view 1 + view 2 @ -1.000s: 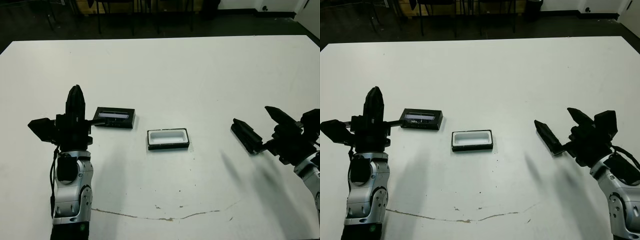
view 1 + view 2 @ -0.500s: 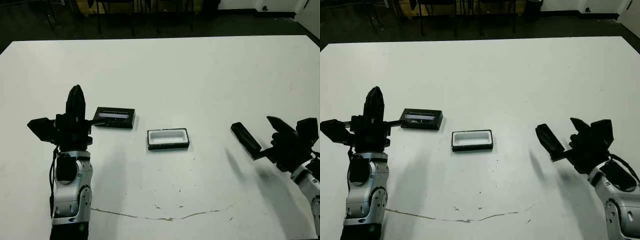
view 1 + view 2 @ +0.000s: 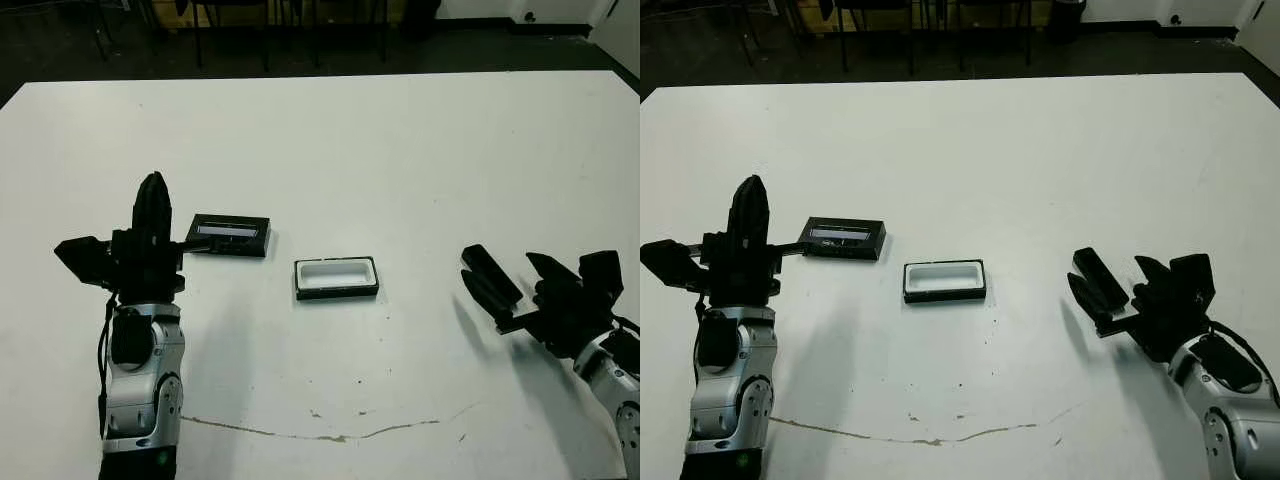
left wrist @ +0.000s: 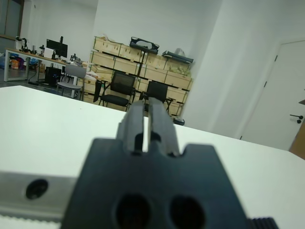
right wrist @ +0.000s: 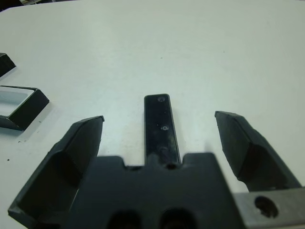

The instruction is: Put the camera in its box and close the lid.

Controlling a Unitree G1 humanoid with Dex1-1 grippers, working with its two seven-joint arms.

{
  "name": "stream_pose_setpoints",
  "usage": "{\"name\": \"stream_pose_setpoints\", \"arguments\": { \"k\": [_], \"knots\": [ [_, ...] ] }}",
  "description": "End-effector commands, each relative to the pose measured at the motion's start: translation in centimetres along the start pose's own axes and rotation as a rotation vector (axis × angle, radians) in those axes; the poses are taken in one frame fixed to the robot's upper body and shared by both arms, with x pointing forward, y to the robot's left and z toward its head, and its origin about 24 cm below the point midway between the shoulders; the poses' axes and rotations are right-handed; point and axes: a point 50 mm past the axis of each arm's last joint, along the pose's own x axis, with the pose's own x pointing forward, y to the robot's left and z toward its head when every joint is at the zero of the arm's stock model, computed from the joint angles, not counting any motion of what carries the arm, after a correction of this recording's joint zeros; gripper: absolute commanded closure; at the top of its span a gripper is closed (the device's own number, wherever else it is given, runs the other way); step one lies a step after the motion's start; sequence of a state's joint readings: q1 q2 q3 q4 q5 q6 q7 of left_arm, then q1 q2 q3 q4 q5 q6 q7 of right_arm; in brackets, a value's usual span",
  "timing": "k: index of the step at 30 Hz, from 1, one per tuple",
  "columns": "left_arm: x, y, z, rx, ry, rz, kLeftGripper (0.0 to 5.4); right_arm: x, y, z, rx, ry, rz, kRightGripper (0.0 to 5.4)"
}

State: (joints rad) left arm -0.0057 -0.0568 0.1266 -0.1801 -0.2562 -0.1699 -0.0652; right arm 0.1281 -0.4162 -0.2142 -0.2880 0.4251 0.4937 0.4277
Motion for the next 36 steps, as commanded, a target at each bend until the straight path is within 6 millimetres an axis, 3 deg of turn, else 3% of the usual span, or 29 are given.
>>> {"name": "stream_pose_setpoints", "arguments": {
  "k": [1,15,36],
  "knots": [
    [-0.3,0.4,-0.3,0.01,0.033,0.013,5.4,-0.1,-0.2,-1.2,0.032,0.043,-0.014,0.02],
    [-0.5,0.5,-0.3,0.018,0.032,0.011,5.4,-0.2,0.5,-1.7,0.057,0.081,-0.068,0.11],
    [-0.6,0.5,-0.4,0.01,0.035,0.019,5.4,-1.3,1.8,0.0,-0.074,0.122,-0.066,3.79]
  ]
}}
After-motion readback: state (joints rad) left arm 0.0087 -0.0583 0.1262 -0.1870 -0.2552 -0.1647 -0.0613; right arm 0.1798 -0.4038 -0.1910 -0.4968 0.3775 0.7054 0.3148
